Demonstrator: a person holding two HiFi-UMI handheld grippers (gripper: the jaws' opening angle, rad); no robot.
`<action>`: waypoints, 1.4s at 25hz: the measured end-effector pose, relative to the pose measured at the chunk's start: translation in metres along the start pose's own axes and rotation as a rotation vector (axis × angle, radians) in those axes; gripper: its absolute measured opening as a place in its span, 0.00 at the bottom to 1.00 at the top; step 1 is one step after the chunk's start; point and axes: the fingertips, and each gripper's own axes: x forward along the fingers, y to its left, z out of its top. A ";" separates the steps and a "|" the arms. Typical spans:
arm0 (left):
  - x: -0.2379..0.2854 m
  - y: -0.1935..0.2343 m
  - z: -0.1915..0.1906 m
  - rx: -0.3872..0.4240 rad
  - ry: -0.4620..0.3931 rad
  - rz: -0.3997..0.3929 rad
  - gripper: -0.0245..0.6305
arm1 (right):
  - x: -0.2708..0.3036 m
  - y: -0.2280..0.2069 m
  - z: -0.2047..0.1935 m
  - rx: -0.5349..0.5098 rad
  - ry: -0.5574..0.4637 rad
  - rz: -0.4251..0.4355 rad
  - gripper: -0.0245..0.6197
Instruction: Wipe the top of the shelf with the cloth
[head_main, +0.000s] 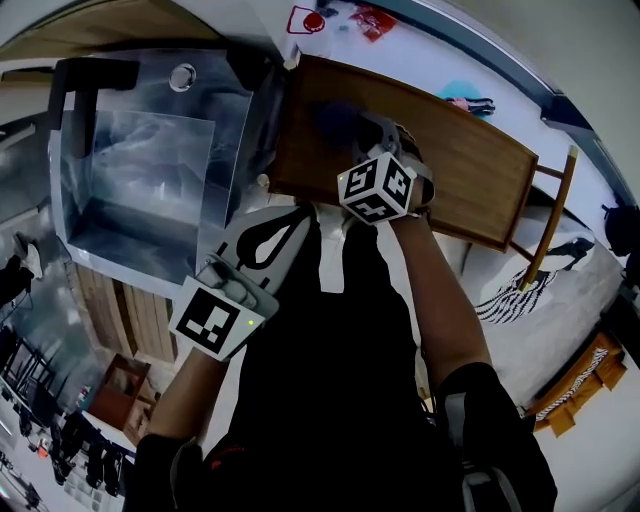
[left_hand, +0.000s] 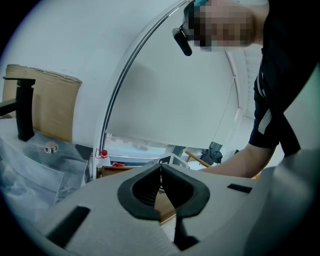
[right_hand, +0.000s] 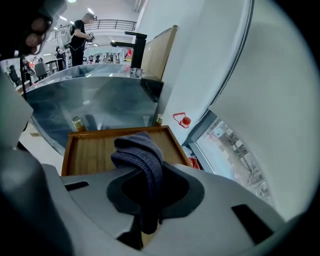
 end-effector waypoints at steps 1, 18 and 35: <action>-0.002 0.002 -0.001 -0.003 -0.001 0.003 0.07 | 0.004 0.006 0.003 -0.006 0.001 0.011 0.10; -0.017 0.021 -0.019 -0.058 0.004 0.018 0.07 | 0.051 0.065 0.004 -0.068 0.067 0.120 0.10; 0.017 -0.010 -0.018 -0.008 0.046 -0.042 0.07 | 0.032 0.045 -0.048 -0.012 0.099 0.093 0.10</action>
